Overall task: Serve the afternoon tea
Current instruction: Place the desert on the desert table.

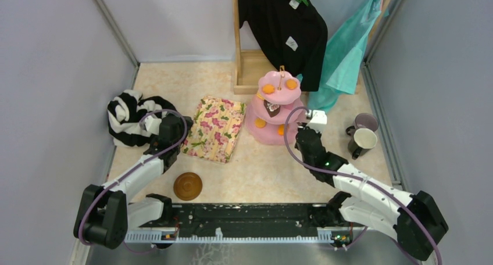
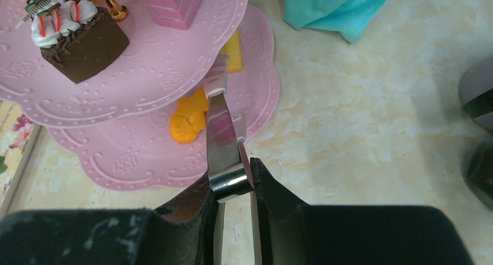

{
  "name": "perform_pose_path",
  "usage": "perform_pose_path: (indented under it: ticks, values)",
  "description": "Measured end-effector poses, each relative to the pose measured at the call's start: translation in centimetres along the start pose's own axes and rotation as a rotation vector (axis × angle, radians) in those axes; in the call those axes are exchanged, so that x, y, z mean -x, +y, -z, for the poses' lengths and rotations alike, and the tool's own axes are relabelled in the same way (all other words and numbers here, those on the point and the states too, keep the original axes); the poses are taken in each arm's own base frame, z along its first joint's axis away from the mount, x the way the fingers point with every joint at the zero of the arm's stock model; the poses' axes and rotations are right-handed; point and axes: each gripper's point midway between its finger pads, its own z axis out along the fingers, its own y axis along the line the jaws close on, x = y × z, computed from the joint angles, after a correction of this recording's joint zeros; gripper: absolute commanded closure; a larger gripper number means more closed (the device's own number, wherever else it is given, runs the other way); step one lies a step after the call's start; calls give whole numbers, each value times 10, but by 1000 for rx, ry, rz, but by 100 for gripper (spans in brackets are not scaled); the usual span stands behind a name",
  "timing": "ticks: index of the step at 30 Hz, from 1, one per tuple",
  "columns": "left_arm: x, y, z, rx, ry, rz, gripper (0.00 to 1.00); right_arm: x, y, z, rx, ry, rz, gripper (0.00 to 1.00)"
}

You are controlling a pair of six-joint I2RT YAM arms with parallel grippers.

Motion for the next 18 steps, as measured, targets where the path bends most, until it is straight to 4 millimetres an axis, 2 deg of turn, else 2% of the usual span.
perform_pose_path:
  ticks: [18]
  values:
    - [0, 0, 0, -1, 0, 0, 11, 6, -2, 29, 15, -26, 63, 100]
